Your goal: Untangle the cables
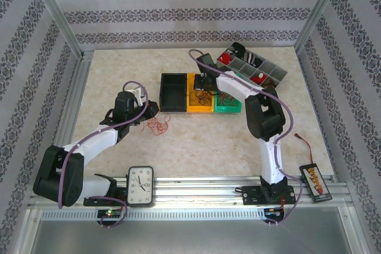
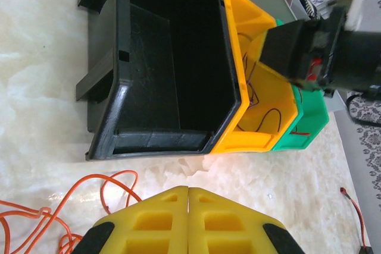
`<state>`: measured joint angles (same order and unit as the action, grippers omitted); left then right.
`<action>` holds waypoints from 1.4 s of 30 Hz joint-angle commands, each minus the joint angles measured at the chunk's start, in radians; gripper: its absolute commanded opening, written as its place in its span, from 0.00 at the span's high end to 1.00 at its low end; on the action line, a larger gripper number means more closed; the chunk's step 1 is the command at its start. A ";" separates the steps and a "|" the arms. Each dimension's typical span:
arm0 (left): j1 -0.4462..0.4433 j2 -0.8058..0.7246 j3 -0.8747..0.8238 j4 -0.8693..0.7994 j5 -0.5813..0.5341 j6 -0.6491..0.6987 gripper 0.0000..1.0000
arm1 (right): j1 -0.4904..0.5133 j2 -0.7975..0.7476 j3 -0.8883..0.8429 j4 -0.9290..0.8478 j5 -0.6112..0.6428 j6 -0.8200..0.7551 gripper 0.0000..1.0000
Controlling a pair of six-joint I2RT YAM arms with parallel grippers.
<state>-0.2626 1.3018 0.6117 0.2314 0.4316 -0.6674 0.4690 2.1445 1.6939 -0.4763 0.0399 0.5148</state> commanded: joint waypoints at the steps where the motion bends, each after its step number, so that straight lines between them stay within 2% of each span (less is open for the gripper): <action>1: -0.015 0.008 0.040 -0.005 -0.010 0.020 1.00 | -0.003 -0.009 0.008 -0.019 0.007 -0.022 0.88; 5: -0.017 0.009 0.042 0.001 -0.013 0.019 1.00 | -0.007 -0.097 -0.034 0.017 0.028 -0.003 0.70; 7: -0.018 0.012 0.040 0.010 -0.008 0.013 1.00 | -0.007 -0.144 -0.051 0.023 0.062 -0.004 0.64; 13: -0.020 0.021 0.028 0.061 0.033 -0.011 1.00 | 0.005 -0.278 -0.152 0.045 0.100 -0.038 0.60; 16: -0.020 0.020 0.015 0.094 0.068 -0.029 1.00 | 0.037 -0.332 -0.253 0.095 -0.052 -0.091 0.61; 19: -0.020 0.008 -0.005 0.095 0.047 -0.042 1.00 | 0.104 -0.353 -0.342 0.125 -0.220 -0.150 0.61; 23: -0.020 -0.017 -0.042 0.043 -0.080 -0.075 1.00 | 0.206 -0.305 -0.377 0.133 -0.337 -0.201 0.61; 27: -0.020 -0.030 -0.082 0.009 -0.199 -0.129 1.00 | 0.284 -0.213 -0.302 0.089 -0.347 -0.249 0.60; 37: -0.018 0.027 -0.105 0.038 -0.174 -0.167 1.00 | 0.323 0.044 -0.060 -0.035 -0.318 -0.277 0.60; 39: -0.019 0.026 -0.103 0.032 -0.172 -0.163 1.00 | 0.331 0.079 -0.042 -0.054 -0.312 -0.286 0.64; 42: -0.018 0.018 -0.099 0.005 -0.194 -0.159 1.00 | 0.344 0.089 -0.036 -0.085 -0.277 -0.319 0.75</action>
<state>-0.2695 1.3251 0.5102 0.2684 0.2714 -0.8200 0.7967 2.2154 1.6379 -0.4873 -0.2729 0.2375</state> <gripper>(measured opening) 0.072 0.269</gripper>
